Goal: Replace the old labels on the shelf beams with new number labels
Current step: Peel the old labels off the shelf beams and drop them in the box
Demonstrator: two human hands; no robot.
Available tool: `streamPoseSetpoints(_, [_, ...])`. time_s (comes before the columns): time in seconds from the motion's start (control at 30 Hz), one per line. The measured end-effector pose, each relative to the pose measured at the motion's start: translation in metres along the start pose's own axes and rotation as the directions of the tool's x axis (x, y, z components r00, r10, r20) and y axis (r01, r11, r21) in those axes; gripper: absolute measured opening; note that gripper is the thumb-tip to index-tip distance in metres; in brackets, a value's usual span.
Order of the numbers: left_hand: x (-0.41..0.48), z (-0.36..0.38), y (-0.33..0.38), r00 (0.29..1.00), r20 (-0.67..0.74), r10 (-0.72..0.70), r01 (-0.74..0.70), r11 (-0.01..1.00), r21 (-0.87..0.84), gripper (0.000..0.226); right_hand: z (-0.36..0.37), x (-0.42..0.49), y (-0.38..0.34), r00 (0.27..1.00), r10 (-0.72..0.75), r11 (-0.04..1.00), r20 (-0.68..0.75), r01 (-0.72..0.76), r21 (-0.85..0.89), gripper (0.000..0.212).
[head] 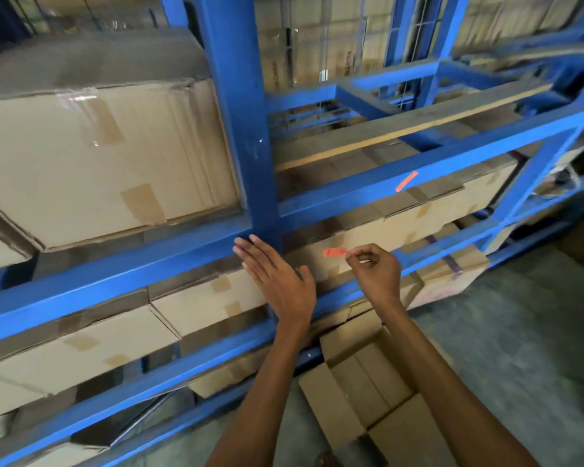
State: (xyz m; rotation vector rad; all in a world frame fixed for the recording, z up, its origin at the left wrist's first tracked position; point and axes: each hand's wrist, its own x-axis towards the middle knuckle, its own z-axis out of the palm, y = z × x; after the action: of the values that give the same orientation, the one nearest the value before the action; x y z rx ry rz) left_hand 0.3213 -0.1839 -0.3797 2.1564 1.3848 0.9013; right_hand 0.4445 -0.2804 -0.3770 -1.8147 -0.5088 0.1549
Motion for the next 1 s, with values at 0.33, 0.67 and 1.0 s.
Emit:
streamPoseSetpoints(0.33, [-0.010,0.022,-0.035,0.971,0.090,0.223,-0.241,0.914,0.326,0.108,0.009,-0.014,0.088,0.922,0.385,0.915,0.048,-0.388,0.112,0.023])
streamPoseSetpoints(0.67, [-0.043,0.104,-0.097,0.960,0.212,0.186,-0.261,0.870,0.419,0.106,0.025,-0.046,0.227,0.727,0.674,0.720,0.129,-0.686,0.106,0.018])
streamPoseSetpoints(1.0, [-0.101,0.239,-0.219,0.968,0.232,0.099,-0.190,0.891,0.413,0.109,0.045,-0.098,0.440,0.425,0.890,0.419,0.162,-0.905,0.076,0.006])
